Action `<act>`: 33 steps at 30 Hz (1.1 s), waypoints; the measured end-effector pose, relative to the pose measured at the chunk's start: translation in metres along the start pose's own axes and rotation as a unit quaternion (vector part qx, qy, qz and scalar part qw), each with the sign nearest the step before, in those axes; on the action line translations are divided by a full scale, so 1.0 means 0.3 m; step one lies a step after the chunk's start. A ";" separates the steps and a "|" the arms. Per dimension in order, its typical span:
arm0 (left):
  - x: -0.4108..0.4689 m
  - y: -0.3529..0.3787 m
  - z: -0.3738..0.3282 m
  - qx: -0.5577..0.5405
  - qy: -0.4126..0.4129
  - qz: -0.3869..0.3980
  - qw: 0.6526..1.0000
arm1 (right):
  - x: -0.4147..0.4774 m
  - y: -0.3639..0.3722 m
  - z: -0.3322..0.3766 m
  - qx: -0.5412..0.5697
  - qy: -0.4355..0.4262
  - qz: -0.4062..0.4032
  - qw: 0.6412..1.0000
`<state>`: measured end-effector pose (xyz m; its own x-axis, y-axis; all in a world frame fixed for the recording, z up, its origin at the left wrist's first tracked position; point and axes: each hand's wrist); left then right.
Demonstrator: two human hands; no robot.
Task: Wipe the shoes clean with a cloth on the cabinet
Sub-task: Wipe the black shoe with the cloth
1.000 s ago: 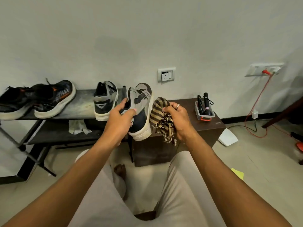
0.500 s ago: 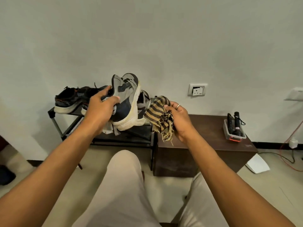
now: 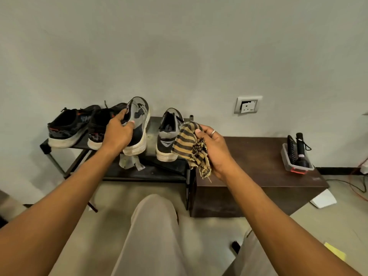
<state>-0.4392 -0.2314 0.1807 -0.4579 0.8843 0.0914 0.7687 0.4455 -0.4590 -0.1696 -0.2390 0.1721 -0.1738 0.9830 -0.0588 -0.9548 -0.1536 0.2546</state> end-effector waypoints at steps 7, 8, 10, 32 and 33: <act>0.110 0.139 0.074 0.021 -0.001 0.036 0.999 | 0.073 -0.059 -0.051 0.029 0.033 0.002 0.999; 0.109 0.145 0.079 0.026 0.001 0.038 0.999 | 0.081 -0.064 -0.056 0.033 0.035 0.004 0.999; 0.116 0.138 0.097 0.033 -0.001 0.059 0.998 | 0.090 -0.065 -0.065 0.048 0.038 0.008 0.998; 0.178 -0.159 0.258 0.188 -0.043 -0.189 0.963 | 0.064 -0.032 -0.063 0.053 0.031 0.029 0.998; 0.167 -0.167 0.232 0.179 -0.039 -0.199 0.963 | 0.054 -0.039 -0.047 0.055 0.026 0.028 0.998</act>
<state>-0.5317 -0.2192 0.1469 -0.7265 0.6348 0.2631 0.3286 0.6572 -0.6783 -0.1647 -0.2227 0.1546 -0.2419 0.9661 -0.0903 -0.9113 -0.1943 0.3630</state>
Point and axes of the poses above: each hand's wrist, its own x-axis towards the middle knuckle, its own y-axis out of the palm, z = x × y, and after that the axes turned 1 degree about x, right-handed
